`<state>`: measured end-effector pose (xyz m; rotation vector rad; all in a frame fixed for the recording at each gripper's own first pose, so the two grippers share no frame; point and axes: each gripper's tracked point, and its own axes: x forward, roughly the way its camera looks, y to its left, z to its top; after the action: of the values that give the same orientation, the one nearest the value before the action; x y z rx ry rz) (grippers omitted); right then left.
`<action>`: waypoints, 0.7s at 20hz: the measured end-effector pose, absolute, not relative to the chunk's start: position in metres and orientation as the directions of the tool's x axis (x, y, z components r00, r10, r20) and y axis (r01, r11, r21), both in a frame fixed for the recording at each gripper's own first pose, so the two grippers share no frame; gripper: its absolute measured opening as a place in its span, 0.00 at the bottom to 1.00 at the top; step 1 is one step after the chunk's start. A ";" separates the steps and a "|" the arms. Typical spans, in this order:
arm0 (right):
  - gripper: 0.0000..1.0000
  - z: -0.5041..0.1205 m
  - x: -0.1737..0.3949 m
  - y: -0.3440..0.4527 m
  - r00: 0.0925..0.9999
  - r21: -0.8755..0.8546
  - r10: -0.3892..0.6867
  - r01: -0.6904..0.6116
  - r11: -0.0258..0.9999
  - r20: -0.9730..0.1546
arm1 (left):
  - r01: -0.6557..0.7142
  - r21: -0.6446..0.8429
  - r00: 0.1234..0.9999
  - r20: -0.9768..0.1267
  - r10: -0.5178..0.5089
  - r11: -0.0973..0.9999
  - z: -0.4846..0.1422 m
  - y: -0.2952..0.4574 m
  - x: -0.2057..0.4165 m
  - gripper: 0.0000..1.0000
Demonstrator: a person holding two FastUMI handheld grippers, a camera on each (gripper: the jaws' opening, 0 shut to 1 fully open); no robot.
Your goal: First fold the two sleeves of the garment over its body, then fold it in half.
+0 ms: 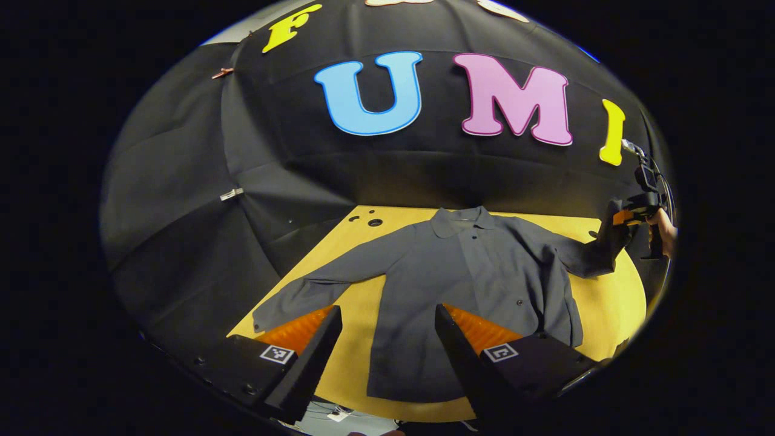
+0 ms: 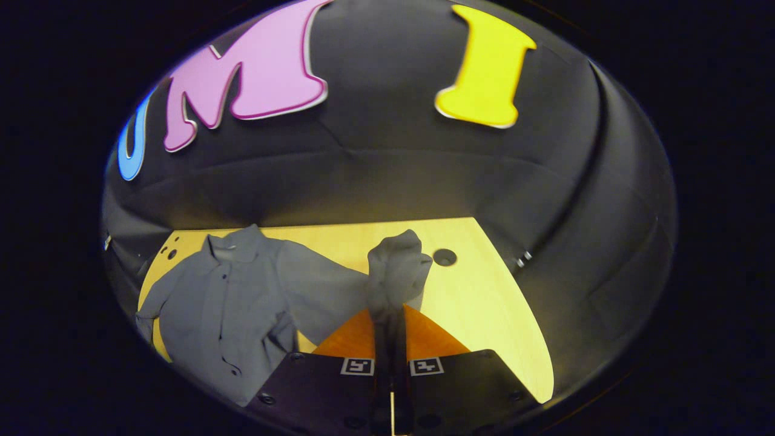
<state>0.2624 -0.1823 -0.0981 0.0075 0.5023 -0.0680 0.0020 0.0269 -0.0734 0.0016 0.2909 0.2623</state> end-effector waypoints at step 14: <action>0.06 -0.073 0.298 0.160 0.811 -0.067 0.345 -0.423 0.904 -0.472 | -0.512 -0.144 0.829 -0.339 0.444 0.847 -0.095 0.120 -0.044 0.96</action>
<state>0.2982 0.1603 -0.0731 -0.1728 0.4699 0.4123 -0.0442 0.1197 -0.0954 -0.2337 0.3011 0.5124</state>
